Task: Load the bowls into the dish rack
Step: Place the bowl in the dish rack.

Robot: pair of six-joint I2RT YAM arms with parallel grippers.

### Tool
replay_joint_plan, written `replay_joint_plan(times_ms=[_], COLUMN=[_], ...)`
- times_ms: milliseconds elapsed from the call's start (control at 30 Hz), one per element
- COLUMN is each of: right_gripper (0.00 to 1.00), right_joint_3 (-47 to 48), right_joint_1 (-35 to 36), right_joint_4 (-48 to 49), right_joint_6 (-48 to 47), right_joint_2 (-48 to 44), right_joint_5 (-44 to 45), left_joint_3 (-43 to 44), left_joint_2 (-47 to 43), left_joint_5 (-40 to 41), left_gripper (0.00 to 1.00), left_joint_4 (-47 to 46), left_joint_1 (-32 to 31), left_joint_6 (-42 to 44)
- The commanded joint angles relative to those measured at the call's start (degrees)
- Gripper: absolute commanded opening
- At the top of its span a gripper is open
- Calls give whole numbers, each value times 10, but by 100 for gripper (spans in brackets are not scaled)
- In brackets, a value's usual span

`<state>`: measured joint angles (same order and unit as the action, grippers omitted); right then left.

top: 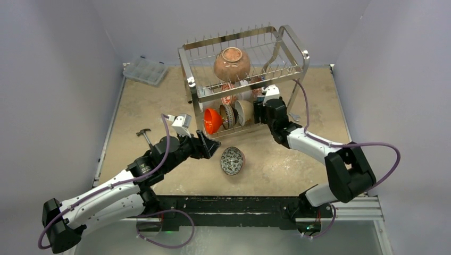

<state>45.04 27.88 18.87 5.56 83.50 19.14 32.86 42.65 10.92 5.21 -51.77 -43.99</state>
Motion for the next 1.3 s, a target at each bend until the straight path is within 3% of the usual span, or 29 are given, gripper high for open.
replay_joint_plan(times_ms=[0,200,233,300,667,1067,1267], right_gripper=[37,66,73,97,99,99,99], right_joint_3=[34,71,72,68,53,0,-40], right_joint_1=[1,1,0,0,1,0,-1], right_joint_4=[-15,-94,-98,-99,-114,-145,-160], right_joint_6=[9,46,50,59,89,182,228], right_joint_2=[13,6,0,-15,-84,-198,-254], right_joint_5=[16,43,43,45,20,-99,-139], left_joint_3=[-6,-8,-10,-13,-26,-61,-53], left_joint_2=[-4,-7,-7,-6,-4,39,124], left_joint_5=[5,7,7,5,0,-64,-29], left_gripper=[75,75,75,75,75,74,71], left_joint_4=[-22,-15,-15,-16,-21,-67,-128], left_joint_1=[3,3,3,3,3,0,-89], left_joint_6=[-8,-7,-8,-8,-17,-49,-44])
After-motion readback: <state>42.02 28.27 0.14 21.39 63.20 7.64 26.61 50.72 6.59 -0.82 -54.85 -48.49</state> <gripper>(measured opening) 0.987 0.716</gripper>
